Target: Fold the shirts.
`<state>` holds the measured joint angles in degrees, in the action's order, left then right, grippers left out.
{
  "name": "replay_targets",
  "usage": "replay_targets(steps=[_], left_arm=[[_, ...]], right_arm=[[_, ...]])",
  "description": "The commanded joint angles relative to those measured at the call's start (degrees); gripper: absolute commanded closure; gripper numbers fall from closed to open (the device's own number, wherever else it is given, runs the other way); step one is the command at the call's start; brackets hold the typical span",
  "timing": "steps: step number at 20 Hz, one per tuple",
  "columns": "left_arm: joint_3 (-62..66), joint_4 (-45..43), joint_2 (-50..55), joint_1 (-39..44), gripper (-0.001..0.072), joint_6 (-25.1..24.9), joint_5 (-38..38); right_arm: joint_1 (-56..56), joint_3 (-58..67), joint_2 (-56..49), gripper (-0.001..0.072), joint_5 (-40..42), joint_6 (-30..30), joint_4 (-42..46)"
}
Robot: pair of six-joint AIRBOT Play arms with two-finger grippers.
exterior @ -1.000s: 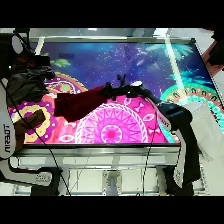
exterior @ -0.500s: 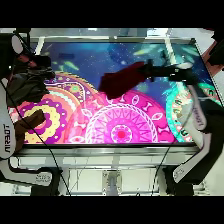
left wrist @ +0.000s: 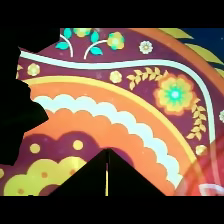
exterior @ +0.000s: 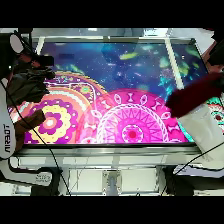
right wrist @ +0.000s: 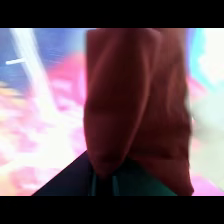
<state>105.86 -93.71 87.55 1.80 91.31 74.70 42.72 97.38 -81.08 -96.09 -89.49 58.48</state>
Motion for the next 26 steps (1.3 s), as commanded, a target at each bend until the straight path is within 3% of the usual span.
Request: replay_targets(steps=[1,8,9,10,12,14,16,17,18,19,20,21,22,24,26], left_arm=[[0.07,2.58,0.00,0.02,0.0695,-0.04,-0.11],[0.07,5.75,0.00,0.81,0.0695,-0.11,0.46],[0.07,5.79,0.00,1.14,0.0695,-0.11,0.28],[0.07,5.84,0.00,1.20,0.0695,-0.11,0.02],[0.07,6.29,0.00,1.22,0.0695,-0.13,-0.20],[0.07,6.38,0.00,1.25,0.0695,-0.46,-0.11],[0.07,6.38,0.00,1.25,0.0695,-1.11,-0.20],[0.07,6.86,0.00,1.25,0.0695,-1.11,-0.55],[0.07,8.35,0.00,1.27,0.0695,-1.09,-1.03],[0.07,10.80,0.00,1.27,0.0695,-1.11,-1.53],[0.07,14.29,0.00,1.29,0.0695,-1.11,-2.23],[0.07,17.51,0.00,1.46,0.0694,-1.16,-3.19],[0.07,20.46,0.00,1.88,0.0694,-1.16,-4.48],[0.07,22.45,0.00,3.87,0.0694,-1.14,-6.58],[0.07,22.29,0.02,7.17,0.0694,-1.16,-7.28]], right_arm=[[8.26,-1.18,7.28,0.0678,-9.25,-0.68,23.47],[9.75,-18.01,8.44,0.0675,-8.55,-0.68,50.93],[9.81,-21.46,8.46,0.0670,-7.08,-0.33,51.56],[9.79,-24.13,8.46,0.0631,-6.03,-0.07,49.94],[9.79,-27.12,8.41,0.0216,-6.51,0.76,45.18],[9.68,-25.94,8.46,0.0198,-9.35,0.39,44.44],[9.68,-21.03,9.49,0.0199,-7.82,-0.28,35.30],[9.68,-17.84,10.12,0.0200,-3.89,-0.31,25.57],[9.66,-15.10,10.95,0.0200,2.10,-0.13,10.34],[9.60,-14.05,11.89,0.0201,8.02,3.43,-7.37],[8.41,-14.10,12.83,0.0202,13.77,11.32,-24.61],[5.60,-14.10,13.53,0.0203,17.94,20.98,-38.66],[1.60,-14.10,13.86,0.0203,20.17,28.79,-46.31],[-8.87,-14.23,13.77,0.0203,23.17,37.24,-44.33],[-21.27,-16.20,13.73,0.0203,30.56,37.70,-32.33]])
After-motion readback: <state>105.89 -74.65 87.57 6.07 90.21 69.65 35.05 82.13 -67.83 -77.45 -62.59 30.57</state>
